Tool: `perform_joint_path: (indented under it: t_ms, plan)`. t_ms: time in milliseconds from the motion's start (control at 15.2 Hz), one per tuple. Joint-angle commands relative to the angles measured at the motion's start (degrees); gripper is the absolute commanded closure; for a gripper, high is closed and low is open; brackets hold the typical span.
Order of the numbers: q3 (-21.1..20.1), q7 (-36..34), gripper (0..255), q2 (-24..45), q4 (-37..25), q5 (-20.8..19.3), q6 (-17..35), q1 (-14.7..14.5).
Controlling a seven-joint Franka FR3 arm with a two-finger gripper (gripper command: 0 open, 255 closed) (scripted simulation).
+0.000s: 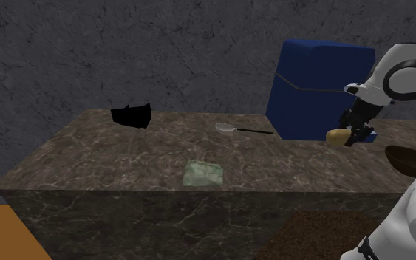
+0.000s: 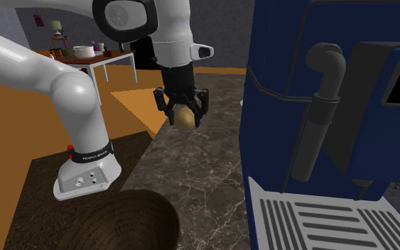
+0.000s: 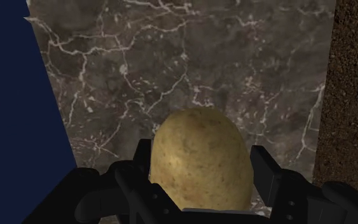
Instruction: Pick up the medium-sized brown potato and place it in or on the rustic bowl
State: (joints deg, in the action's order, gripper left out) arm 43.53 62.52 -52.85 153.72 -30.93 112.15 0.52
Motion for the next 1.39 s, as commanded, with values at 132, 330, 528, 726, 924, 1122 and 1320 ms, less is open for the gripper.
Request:
perform_joint_path:
  t_ms: [132,330,528,726,924,1122,1320]
  plan:
    - [-1.85,0.10,255,-0.76,-2.49,1.53,-3.29,-0.33]
    - [-3.11,0.14,255,-1.12,-4.38,2.59,-5.56,-0.61]
    - [-2.92,1.56,255,-1.91,-5.72,2.40,-7.49,0.14]
    - [-0.17,5.78,255,-3.51,-6.88,0.14,-9.42,2.61]
    - [2.77,10.05,255,-4.50,-8.65,-2.05,-11.12,4.60]
    - [5.85,14.35,255,-4.95,-11.00,-4.11,-12.57,6.07]
    - [9.07,18.62,255,-4.92,-13.90,-6.01,-13.80,6.97]
